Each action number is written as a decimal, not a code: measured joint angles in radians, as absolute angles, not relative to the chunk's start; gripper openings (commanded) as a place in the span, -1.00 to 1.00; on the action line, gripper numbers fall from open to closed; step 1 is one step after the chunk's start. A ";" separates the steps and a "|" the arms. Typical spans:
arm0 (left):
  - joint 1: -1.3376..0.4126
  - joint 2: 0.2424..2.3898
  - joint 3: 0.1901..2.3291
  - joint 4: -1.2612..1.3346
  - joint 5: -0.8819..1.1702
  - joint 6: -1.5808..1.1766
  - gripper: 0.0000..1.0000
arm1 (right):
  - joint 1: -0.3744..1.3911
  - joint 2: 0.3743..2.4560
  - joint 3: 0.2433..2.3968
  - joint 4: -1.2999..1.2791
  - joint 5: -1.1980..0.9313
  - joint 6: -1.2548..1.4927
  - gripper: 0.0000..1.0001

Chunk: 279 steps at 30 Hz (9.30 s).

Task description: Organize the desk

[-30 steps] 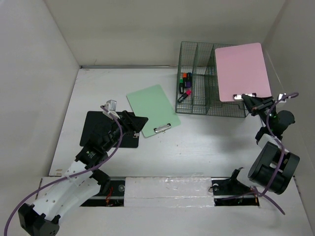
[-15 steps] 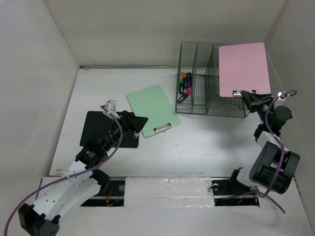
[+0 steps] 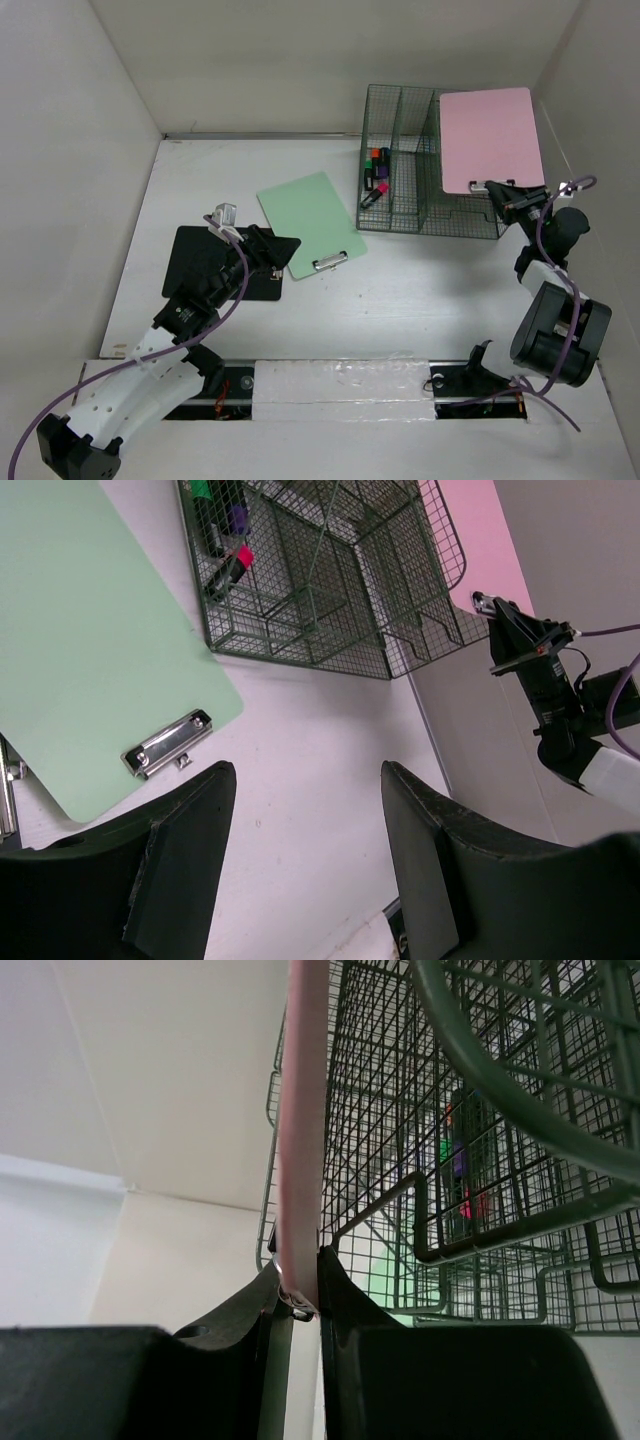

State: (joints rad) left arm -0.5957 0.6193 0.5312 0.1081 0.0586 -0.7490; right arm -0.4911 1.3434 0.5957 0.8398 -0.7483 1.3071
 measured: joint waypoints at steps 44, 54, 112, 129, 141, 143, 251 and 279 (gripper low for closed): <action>-0.596 0.791 0.539 0.108 0.065 -0.733 0.12 | -0.483 0.739 0.654 -0.105 -0.598 0.540 -0.57; -0.647 1.103 0.598 0.118 0.061 -0.645 0.24 | -0.232 0.755 0.558 -0.156 -0.613 0.414 -0.48; -0.894 1.701 0.841 0.258 -0.174 -0.131 -1.00 | 0.180 0.666 0.377 0.043 -0.411 0.447 0.35; -0.906 1.713 0.836 0.250 -0.128 -0.166 -0.46 | 0.198 0.673 0.376 0.073 -0.381 0.464 0.34; -0.924 1.731 0.868 0.240 -0.191 -0.175 -1.00 | 0.198 0.706 0.376 0.084 -0.384 0.466 0.48; -0.924 1.700 0.862 0.203 -0.187 -0.175 -1.00 | 0.198 0.735 0.374 0.104 -0.394 0.472 0.56; -0.982 0.659 0.694 0.048 -0.368 -0.489 0.98 | -0.410 1.005 0.619 0.551 -0.315 1.044 -1.00; -0.982 0.670 0.694 0.064 -0.366 -0.489 0.98 | -0.351 1.053 0.665 0.482 -0.252 0.920 -0.39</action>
State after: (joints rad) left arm -0.9821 0.6701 0.6941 0.0639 -0.3660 -0.4892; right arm -0.3508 1.0527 0.6651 0.4824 -0.2523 0.9203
